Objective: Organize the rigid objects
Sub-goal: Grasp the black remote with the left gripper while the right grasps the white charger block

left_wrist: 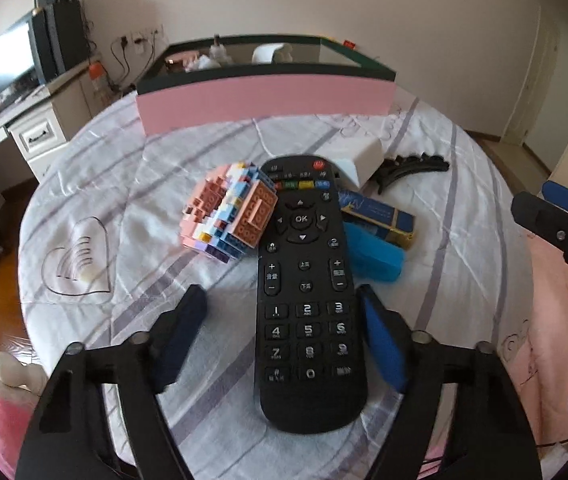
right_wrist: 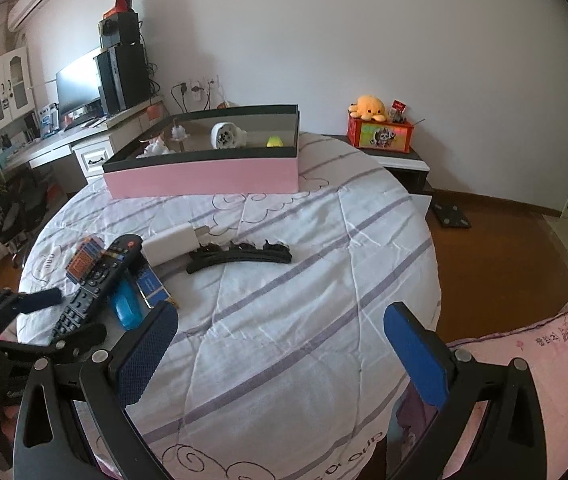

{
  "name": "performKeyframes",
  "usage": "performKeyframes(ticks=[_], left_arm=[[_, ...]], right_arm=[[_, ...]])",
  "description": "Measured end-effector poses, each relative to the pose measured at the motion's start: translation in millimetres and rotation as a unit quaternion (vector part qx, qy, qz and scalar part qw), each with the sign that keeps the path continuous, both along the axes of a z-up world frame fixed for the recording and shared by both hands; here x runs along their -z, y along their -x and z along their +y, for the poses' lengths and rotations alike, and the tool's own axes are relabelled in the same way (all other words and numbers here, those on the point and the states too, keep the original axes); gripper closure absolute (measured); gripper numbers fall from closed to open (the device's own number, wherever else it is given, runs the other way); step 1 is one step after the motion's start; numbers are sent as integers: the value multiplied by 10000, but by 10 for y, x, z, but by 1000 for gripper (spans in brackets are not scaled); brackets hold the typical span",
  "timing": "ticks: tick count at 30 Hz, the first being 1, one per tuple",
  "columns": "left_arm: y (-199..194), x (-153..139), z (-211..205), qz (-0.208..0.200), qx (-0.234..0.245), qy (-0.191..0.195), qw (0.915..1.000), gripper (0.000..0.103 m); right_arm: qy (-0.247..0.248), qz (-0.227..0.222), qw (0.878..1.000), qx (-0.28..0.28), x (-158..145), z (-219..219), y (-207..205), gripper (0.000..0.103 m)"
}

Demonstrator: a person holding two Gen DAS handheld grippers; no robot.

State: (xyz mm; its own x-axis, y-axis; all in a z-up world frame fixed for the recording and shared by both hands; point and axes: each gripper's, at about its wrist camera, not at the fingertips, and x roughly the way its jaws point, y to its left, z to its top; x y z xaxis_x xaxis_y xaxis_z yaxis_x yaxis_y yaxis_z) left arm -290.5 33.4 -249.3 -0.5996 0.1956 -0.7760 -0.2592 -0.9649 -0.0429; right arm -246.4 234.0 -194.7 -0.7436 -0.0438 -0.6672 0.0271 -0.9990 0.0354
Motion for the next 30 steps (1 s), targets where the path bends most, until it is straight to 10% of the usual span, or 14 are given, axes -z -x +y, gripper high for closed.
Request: performKeyframes(ticks=[4, 30], left_arm=[[13, -32, 29, 102, 244, -133, 9996, 59], [-112, -411, -309, 724, 185, -12, 9972, 59]], right_arm=[[18, -50, 10000, 7, 41, 13, 30, 0], [13, -295, 9960, -842, 147, -576, 703, 0]])
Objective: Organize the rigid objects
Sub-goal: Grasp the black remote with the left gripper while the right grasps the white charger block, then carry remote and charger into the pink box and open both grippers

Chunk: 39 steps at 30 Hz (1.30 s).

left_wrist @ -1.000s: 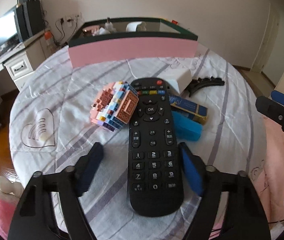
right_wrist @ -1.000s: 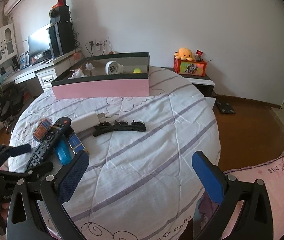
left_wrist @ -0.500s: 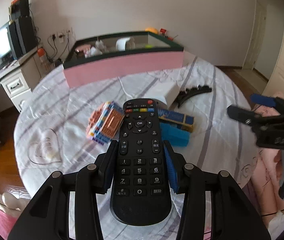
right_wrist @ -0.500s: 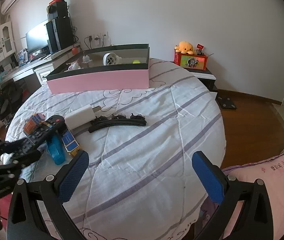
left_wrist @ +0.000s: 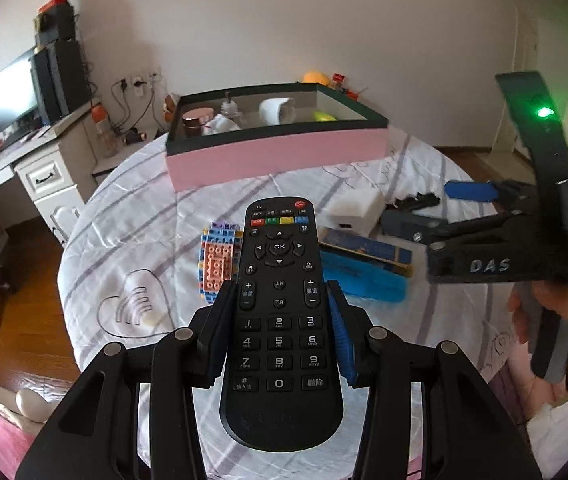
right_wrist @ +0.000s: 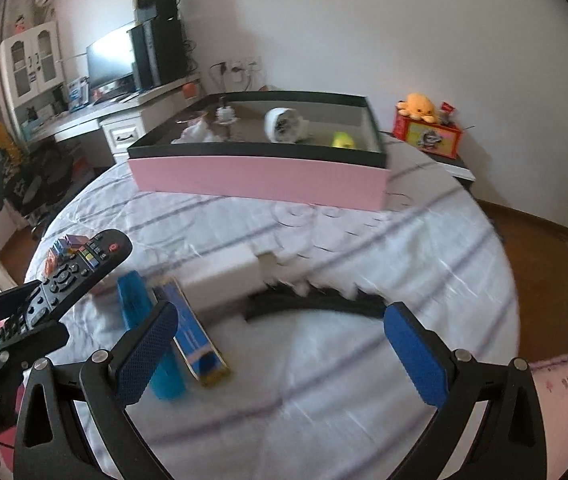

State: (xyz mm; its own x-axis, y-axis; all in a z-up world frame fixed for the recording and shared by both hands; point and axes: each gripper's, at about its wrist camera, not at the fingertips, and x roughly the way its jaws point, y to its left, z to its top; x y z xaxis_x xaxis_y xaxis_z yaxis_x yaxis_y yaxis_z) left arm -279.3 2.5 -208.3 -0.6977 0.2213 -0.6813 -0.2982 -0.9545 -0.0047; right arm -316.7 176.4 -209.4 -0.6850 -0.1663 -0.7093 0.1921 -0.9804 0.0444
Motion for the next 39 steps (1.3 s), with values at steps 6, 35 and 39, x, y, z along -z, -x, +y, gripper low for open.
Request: performKeyframes(ticks=[6, 35, 39], left_arm=[[115, 21, -126, -63, -176, 25, 9998, 59], [373, 72, -56, -146, 6, 9, 9999, 59], [387, 7, -43, -98, -23, 39, 9999, 59]], right_arm=[[179, -213, 9994, -185, 102, -116, 187, 0], [-382, -59, 9987, -318, 16, -141, 233, 46], [-366, -1, 9989, -298, -69, -118, 202, 46]])
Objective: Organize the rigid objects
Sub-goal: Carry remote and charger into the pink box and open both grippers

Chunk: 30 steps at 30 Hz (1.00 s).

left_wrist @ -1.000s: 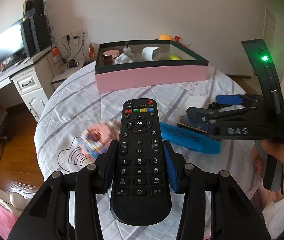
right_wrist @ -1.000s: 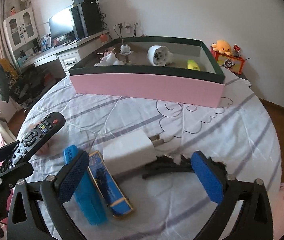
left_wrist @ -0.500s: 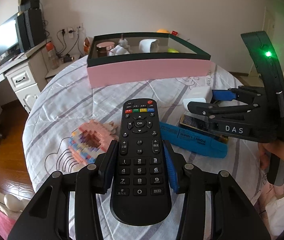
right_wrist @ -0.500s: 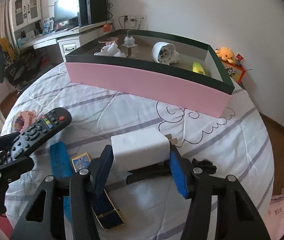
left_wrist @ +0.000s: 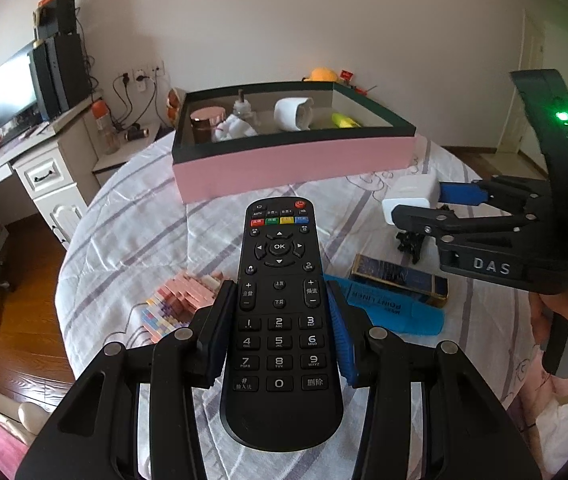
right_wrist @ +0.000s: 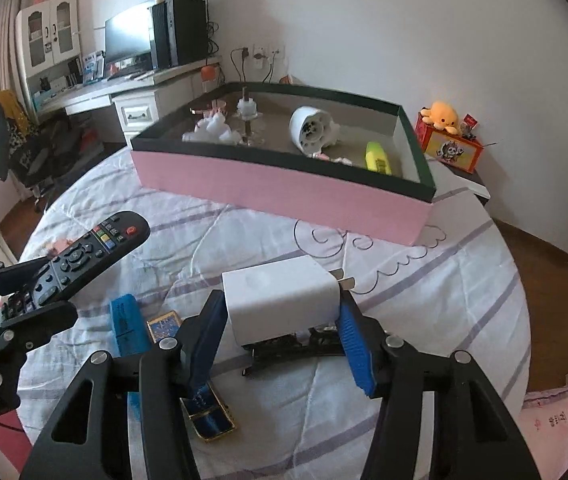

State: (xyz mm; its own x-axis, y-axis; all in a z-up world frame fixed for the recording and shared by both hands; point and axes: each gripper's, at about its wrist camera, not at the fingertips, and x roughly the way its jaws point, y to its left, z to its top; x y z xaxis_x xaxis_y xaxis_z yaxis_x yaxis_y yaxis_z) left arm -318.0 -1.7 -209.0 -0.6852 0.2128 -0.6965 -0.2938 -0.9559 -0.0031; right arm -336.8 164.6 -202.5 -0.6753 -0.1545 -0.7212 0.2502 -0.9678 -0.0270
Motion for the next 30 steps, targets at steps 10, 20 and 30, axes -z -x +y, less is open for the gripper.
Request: performKeyframes(ticks=[10, 20, 30], left_arm=[[125, -289, 144, 266, -17, 133, 9996, 59], [271, -643, 311, 599, 85, 248, 9979, 59], [498, -1035, 409, 906, 293, 266, 9951, 59]], right_arm=[[48, 227, 9996, 179, -200, 116, -64, 46], [141, 597, 9974, 392, -496, 282, -109, 46], [91, 963, 9946, 375, -848, 306, 61, 46]])
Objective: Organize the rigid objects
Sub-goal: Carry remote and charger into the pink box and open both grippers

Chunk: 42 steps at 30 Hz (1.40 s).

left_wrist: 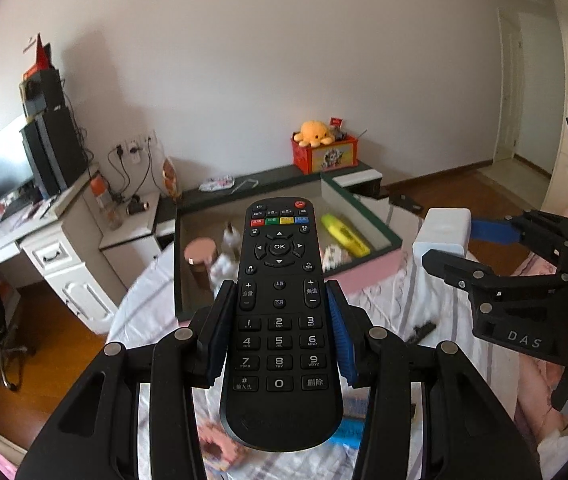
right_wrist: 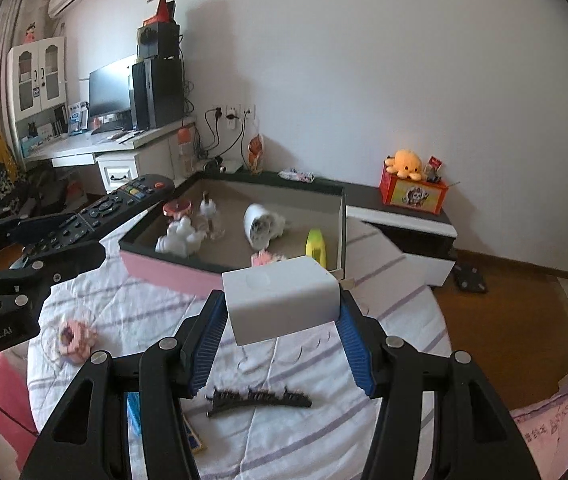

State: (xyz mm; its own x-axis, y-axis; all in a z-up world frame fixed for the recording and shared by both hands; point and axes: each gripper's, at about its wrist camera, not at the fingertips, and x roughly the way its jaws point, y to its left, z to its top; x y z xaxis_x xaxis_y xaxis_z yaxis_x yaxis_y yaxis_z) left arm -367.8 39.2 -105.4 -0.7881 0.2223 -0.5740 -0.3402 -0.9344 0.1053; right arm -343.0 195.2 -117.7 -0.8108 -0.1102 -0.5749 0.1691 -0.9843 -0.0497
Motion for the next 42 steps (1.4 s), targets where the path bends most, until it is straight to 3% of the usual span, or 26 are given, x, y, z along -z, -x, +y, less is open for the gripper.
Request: performKeyframes(ticks=[5, 14, 29, 42], left_arm=[[259, -125, 13, 50, 24, 95, 9999, 59], [978, -99, -112, -238, -92, 158, 9996, 59], [2236, 391, 72, -1060, -154, 521, 9929, 59], [2561, 736, 346, -1315, -157, 753, 9883, 59]], right_arm=[[-76, 92, 9999, -88, -123, -54, 185, 46], [-241, -45, 9996, -161, -161, -94, 804, 46], [-487, -876, 9949, -144, 330, -58, 1994, 46], [-649, -1371, 9884, -72, 624, 12, 2421, 46]])
